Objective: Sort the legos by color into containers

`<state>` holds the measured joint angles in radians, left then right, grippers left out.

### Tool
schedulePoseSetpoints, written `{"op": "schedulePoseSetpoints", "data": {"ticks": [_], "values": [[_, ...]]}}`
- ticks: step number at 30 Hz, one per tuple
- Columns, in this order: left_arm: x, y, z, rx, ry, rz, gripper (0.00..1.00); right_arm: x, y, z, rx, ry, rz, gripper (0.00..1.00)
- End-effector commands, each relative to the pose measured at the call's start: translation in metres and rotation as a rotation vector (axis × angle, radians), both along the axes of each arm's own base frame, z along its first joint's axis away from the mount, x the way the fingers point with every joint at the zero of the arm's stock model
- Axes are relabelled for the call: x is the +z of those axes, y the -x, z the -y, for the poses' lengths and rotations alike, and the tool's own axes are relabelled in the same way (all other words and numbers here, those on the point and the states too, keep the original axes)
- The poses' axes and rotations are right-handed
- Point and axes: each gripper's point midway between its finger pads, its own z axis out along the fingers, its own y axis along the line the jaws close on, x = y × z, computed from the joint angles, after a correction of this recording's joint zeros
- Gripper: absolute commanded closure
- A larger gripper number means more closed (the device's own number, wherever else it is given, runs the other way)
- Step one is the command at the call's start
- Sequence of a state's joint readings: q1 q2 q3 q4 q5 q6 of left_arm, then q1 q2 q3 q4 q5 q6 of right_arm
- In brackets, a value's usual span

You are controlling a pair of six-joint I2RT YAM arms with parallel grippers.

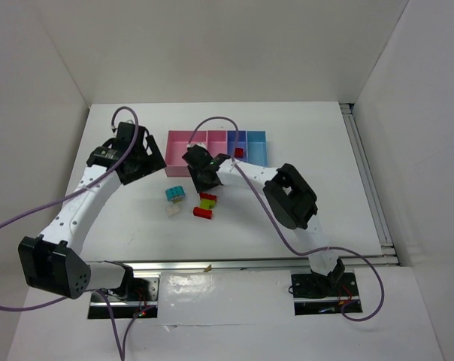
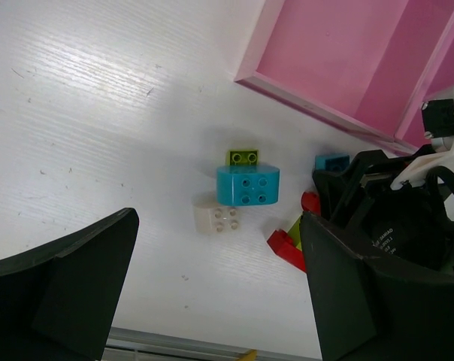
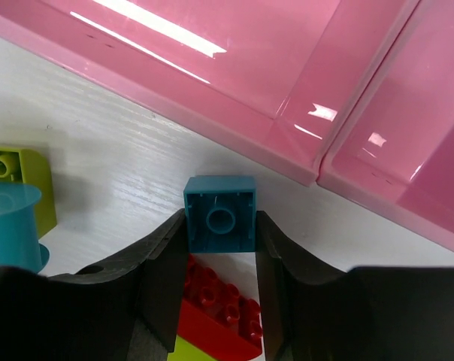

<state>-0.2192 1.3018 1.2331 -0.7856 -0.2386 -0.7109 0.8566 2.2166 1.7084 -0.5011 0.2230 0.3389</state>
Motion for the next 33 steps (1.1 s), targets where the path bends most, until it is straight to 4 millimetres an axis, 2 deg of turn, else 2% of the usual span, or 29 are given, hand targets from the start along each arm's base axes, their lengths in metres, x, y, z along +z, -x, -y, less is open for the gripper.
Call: {"op": "schedulePoseSetpoints", "data": {"ticks": [1, 3, 4, 6, 8, 9, 10, 11, 14, 15, 17, 18, 21, 22, 24, 29, 33], "values": [[0.011, -0.008, -0.004, 0.014, -0.009, 0.029, 0.01, 0.066, -0.021, -0.013, -0.016, -0.101, 0.12, 0.64], [0.012, -0.01, -0.004, 0.007, -0.014, 0.03, 0.01, 0.082, -0.026, -0.004, -0.04, -0.104, 0.149, 0.64], [0.016, -0.013, -0.009, 0.023, -0.019, 0.041, 0.01, 0.103, -0.027, -0.003, -0.048, -0.128, 0.181, 0.64], [0.017, -0.016, -0.008, 0.015, -0.026, 0.042, 0.01, 0.119, -0.037, 0.016, -0.101, -0.141, 0.201, 0.64], [0.017, -0.016, -0.008, 0.015, -0.026, 0.042, 0.01, 0.144, -0.049, 0.04, -0.165, -0.162, 0.235, 0.64], [0.013, -0.017, -0.009, 0.008, -0.034, 0.029, 0.01, 0.146, -0.051, 0.052, -0.198, -0.159, 0.234, 0.64], [0.018, -0.02, -0.008, 0.008, -0.03, 0.049, 0.01, 0.151, -0.055, 0.064, -0.224, -0.158, 0.249, 0.64], [0.015, -0.021, -0.006, 0.001, -0.024, 0.038, 0.01, 0.163, -0.065, 0.085, -0.277, -0.169, 0.258, 0.64], [0.014, -0.024, -0.003, -0.005, -0.015, 0.038, 0.01, 0.166, -0.078, 0.121, -0.366, -0.161, 0.258, 0.64], [0.014, -0.023, -0.001, -0.012, -0.007, 0.037, 0.01, 0.165, -0.086, 0.14, -0.407, -0.149, 0.255, 0.64], [0.01, -0.024, 0.0, -0.018, -0.002, 0.026, 0.01, 0.164, -0.095, 0.156, -0.448, -0.155, 0.251, 0.64], [0.01, -0.024, 0.002, -0.023, 0.006, 0.025, 0.01, 0.158, -0.102, 0.169, -0.474, -0.15, 0.239, 0.64], [0.003, -0.027, 0.009, -0.065, 0.018, 0.003, 0.01, 0.149, -0.117, 0.188, -0.524, -0.149, 0.223, 0.64], [0.003, -0.026, 0.012, -0.09, 0.025, 0.0, 0.01, 0.148, -0.119, 0.191, -0.528, -0.153, 0.219, 0.64], [-0.005, -0.026, 0.016, -0.114, 0.035, -0.027, 0.01, 0.135, -0.122, 0.194, -0.534, -0.164, 0.182, 0.64], [-0.018, -0.017, 0.022, -0.167, 0.053, -0.068, 0.01, 0.128, -0.126, 0.19, -0.528, -0.169, 0.177, 0.63], [-0.035, -0.009, 0.028, -0.206, 0.073, -0.125, 0.01, 0.112, -0.131, 0.192, -0.533, -0.156, 0.15, 0.61]]}}
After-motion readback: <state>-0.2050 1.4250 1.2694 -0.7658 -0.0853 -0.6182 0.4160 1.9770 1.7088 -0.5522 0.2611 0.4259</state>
